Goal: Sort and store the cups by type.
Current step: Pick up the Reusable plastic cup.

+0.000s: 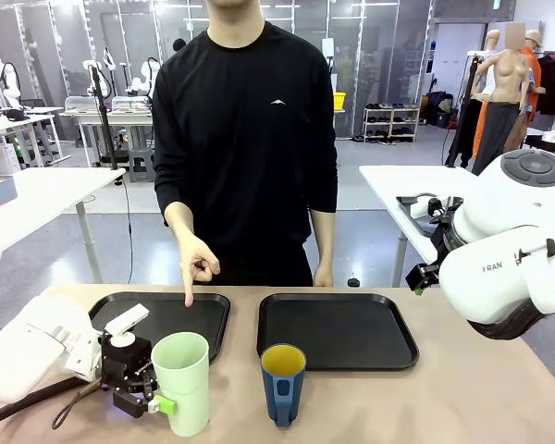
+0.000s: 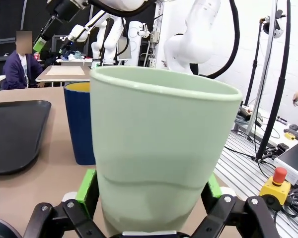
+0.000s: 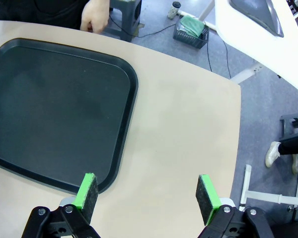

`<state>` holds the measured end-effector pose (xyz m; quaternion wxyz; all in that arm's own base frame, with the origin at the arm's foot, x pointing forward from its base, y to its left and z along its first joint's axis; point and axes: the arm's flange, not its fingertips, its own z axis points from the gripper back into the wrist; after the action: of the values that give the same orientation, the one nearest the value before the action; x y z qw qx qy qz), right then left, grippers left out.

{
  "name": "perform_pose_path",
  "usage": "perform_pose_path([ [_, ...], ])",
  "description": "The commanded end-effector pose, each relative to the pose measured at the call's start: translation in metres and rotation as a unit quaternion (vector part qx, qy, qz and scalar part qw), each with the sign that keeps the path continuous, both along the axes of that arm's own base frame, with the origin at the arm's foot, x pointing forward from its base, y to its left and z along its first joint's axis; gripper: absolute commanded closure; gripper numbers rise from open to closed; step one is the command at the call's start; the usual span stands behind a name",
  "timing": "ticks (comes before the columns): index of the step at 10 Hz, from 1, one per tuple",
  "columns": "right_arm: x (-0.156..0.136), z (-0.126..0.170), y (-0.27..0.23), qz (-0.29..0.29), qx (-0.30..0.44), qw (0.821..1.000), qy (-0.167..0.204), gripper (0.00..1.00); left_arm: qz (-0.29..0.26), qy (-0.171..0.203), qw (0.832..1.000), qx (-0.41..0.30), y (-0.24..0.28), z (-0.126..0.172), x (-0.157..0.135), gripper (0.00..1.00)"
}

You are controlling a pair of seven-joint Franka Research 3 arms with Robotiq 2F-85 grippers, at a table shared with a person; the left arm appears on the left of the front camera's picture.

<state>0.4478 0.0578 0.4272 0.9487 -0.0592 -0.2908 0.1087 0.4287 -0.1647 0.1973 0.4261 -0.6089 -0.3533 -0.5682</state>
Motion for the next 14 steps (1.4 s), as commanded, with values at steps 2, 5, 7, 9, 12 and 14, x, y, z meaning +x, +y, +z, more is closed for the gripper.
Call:
perform_pose_path([
  [2,0.000,0.000,0.000,0.002,-0.003,1.000,0.000,0.00,-0.025,0.004,1.000,-0.006,-0.005,-0.002,0.002,0.00],
  [5,0.000,0.000,0.000,0.002,-0.003,1.000,0.000,0.00,-0.021,-0.004,1.000,-0.008,-0.007,-0.002,0.003,0.06],
  [7,0.000,0.000,0.000,0.002,-0.003,1.000,0.000,0.00,-0.019,-0.008,1.000,-0.012,-0.006,-0.003,0.003,0.26],
  [9,0.000,0.000,0.000,0.002,-0.003,1.000,0.000,0.00,-0.018,-0.010,1.000,-0.010,-0.005,-0.002,0.003,0.46],
  [12,0.000,0.000,0.000,0.002,-0.003,1.000,0.000,0.00,0.002,-0.021,1.000,-0.009,0.009,0.014,0.001,0.59],
  [14,0.000,0.000,0.000,0.002,-0.003,1.000,0.000,0.00,0.027,-0.037,0.999,-0.021,0.039,0.043,-0.003,0.59],
])
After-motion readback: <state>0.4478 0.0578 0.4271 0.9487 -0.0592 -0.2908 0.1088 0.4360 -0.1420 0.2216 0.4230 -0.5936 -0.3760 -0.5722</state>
